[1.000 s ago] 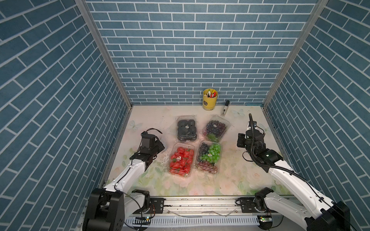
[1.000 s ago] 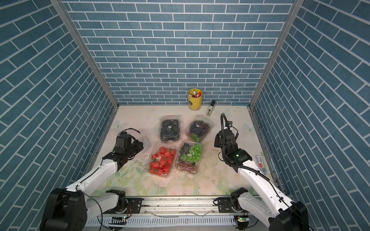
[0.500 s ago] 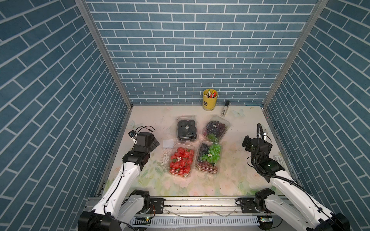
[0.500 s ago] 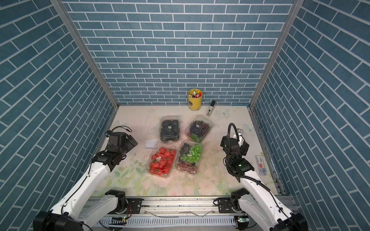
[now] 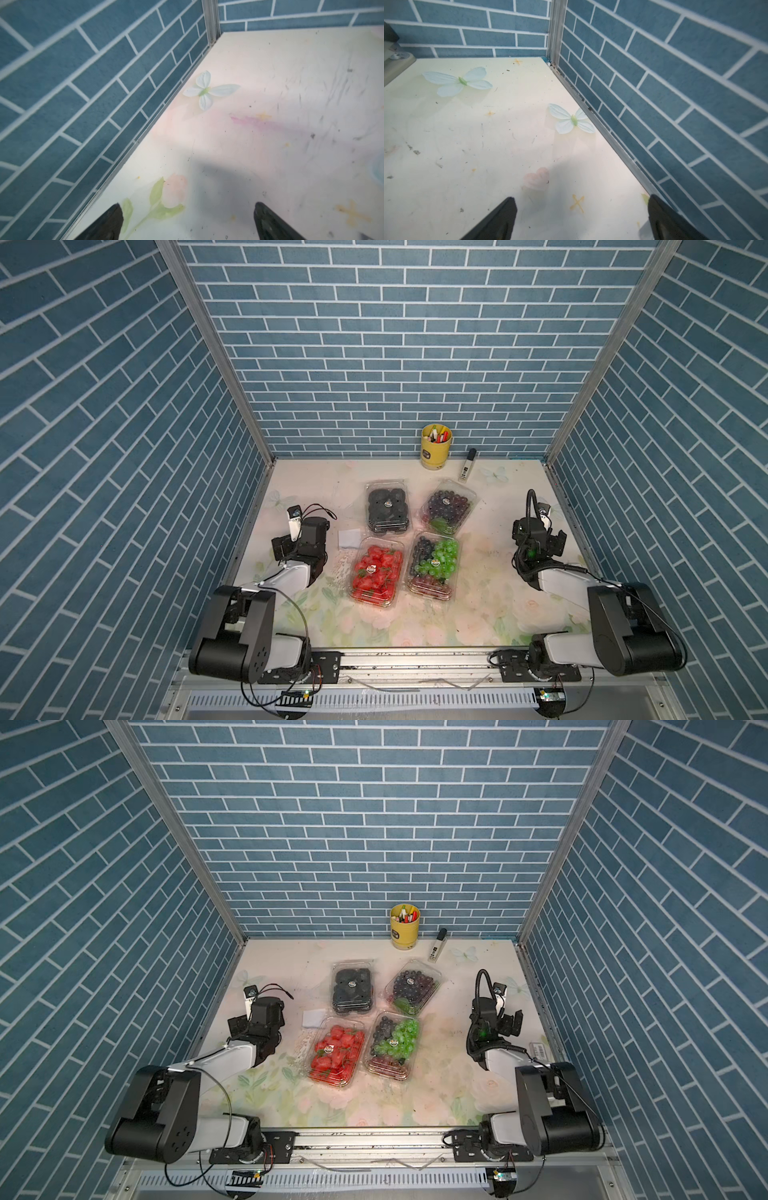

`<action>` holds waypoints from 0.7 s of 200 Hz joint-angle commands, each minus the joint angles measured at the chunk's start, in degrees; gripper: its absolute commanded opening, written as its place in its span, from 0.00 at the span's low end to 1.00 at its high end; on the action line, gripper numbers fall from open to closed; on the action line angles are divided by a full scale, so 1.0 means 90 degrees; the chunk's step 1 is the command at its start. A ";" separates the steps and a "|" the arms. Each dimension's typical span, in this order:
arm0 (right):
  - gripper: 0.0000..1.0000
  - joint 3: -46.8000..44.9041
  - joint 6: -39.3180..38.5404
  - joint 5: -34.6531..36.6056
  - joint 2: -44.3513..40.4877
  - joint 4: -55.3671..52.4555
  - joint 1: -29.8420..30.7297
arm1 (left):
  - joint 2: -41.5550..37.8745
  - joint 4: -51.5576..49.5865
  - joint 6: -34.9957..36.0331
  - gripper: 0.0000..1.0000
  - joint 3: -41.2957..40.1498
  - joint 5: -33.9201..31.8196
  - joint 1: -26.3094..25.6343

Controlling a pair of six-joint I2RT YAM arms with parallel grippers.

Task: Label fruit boxes
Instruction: Reset both arms

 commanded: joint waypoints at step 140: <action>0.99 -0.0344 -0.0227 -0.2642 0.0870 0.2027 -0.0877 | 0.0937 0.3736 0.1440 1.00 -0.0668 0.2624 0.0511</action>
